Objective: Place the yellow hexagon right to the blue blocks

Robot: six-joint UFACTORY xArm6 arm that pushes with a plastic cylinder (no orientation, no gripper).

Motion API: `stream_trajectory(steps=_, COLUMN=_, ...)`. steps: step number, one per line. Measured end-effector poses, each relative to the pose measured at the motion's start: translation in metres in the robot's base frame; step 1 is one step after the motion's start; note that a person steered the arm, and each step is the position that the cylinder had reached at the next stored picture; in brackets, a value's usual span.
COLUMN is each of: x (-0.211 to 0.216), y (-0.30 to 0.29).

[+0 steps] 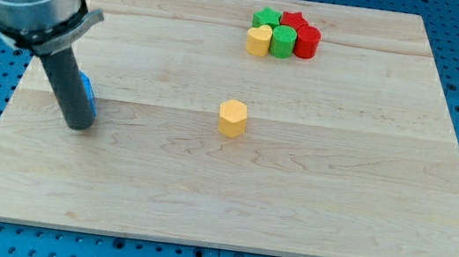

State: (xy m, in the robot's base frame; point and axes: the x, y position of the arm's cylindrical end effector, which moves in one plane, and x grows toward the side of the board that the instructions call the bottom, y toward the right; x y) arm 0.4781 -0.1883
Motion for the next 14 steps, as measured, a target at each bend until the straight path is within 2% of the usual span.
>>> stream_trajectory(steps=1, x=-0.027, y=-0.014)
stream_trajectory(steps=3, x=-0.037, y=-0.041)
stream_trajectory(steps=4, x=-0.014, y=-0.005)
stream_trajectory(steps=5, x=0.018, y=0.081)
stream_trajectory(steps=6, x=0.029, y=0.177)
stream_trajectory(steps=7, x=0.005, y=0.214)
stream_trajectory(steps=8, x=-0.001, y=0.209)
stream_trajectory(steps=9, x=-0.044, y=0.192)
stream_trajectory(steps=11, x=-0.060, y=0.074)
stream_trajectory(steps=12, x=-0.079, y=0.157)
stream_trajectory(steps=13, x=-0.124, y=0.161)
stream_trajectory(steps=14, x=-0.097, y=0.065)
